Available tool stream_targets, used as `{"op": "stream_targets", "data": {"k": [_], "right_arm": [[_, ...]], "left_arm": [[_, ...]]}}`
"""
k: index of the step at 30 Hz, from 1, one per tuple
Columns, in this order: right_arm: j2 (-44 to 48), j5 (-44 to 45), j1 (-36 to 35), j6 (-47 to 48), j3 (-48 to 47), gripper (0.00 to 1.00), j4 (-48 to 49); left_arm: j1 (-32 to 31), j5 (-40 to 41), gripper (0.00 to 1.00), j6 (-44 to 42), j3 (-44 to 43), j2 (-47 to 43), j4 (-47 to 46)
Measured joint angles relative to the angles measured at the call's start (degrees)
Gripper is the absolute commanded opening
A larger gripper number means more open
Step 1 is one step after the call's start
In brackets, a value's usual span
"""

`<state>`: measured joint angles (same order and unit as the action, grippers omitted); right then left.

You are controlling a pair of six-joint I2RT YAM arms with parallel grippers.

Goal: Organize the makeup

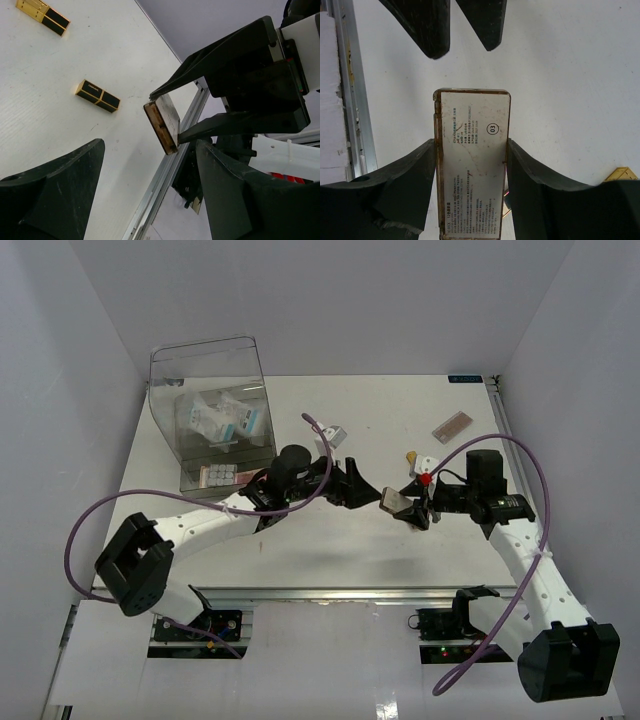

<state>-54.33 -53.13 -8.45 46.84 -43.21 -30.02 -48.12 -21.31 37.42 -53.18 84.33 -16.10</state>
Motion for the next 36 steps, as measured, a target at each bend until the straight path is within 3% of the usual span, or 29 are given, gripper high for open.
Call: {"op": "stream_targets", "data": {"k": [15, 23, 25, 29, 30, 31, 36], "right_arm": [[3.5, 5.68, -2.86, -1.49, 2.98, 0.17, 4.29], [3.7, 9.47, -5.32, -2.24, 4.43, 0.24, 6.93], [3.76, 10.79, -5.71, -2.37, 4.77, 0.29, 7.99], [3.76, 11.8, -6.17, -3.01, 4.81, 0.59, 8.66], [3.79, 11.95, -6.26, -3.11, 4.87, 0.69, 8.75], [3.82, 12.1, -6.35, -3.23, 4.96, 0.91, 8.87], [4.65, 13.52, -6.24, -4.62, 5.65, 0.9, 9.48]], "left_arm": [[-3.09, 1.52, 0.53, 0.08, -5.83, 8.16, 3.02], [-3.69, 0.66, 0.07, 2.14, -8.55, 10.66, 4.03], [-3.59, 0.79, 0.01, 3.66, -9.07, 11.03, 4.08], [-3.46, 0.83, 0.0, 3.99, -9.16, 11.04, 4.25], [-3.45, 0.89, 0.0, 3.99, -9.15, 10.98, 4.4], [-3.45, 0.92, 0.0, 3.94, -9.14, 10.88, 4.56], [-3.8, 2.16, 0.0, 1.87, -7.02, 7.62, 7.33]]}}
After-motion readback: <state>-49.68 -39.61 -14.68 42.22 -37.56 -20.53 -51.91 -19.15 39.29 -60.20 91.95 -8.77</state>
